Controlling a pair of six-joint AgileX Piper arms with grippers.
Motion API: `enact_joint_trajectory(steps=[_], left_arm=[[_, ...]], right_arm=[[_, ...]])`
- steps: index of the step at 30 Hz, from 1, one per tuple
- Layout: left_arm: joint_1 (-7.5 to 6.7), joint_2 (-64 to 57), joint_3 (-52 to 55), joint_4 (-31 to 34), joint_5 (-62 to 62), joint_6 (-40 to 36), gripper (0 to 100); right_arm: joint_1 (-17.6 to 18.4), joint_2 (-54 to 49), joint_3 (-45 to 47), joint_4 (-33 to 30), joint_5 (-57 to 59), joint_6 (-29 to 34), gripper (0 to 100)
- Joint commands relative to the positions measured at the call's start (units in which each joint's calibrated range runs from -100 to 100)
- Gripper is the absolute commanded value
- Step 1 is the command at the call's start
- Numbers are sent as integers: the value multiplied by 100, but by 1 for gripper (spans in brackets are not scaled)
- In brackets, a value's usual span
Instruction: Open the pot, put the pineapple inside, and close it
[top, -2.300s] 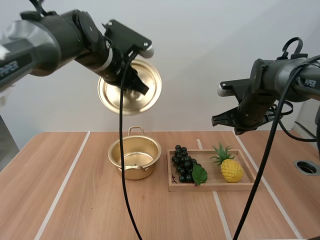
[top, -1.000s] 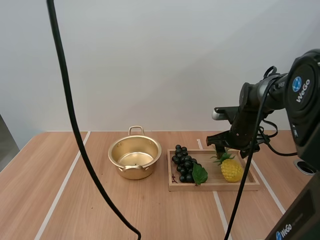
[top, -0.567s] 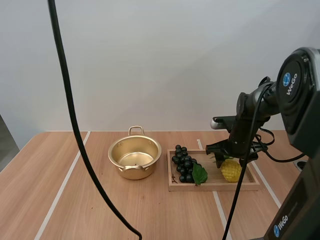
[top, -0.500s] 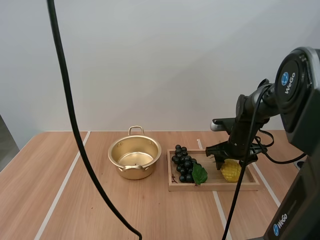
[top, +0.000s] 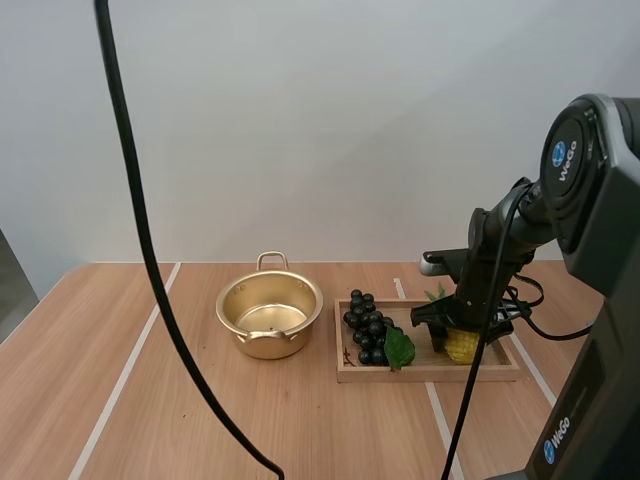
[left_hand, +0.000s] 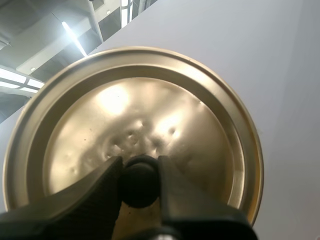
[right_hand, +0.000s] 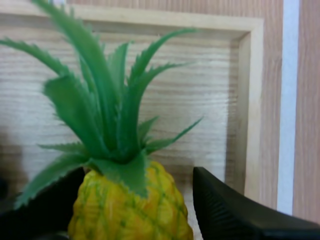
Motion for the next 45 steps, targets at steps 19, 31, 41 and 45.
enact_joint_trajectory(steps=[19, 31, 41, 45], left_arm=[[5, 16, -41, 39, 51, -21, 0], [5, 16, -41, 39, -208, -21, 0], [5, 16, -41, 28, -463, -21, 0], [5, 16, -41, 16, -1132, -21, 0]], right_arm=[[-27, -159, -242, -186, 212, -30, 0], [-27, -1670, -2727, 32, 2074, -42, 0], [25, -2158, -5308, 1117, 3269, -354, 0], [320, -1956, -5880, 1626, 3782, -708, 0]])
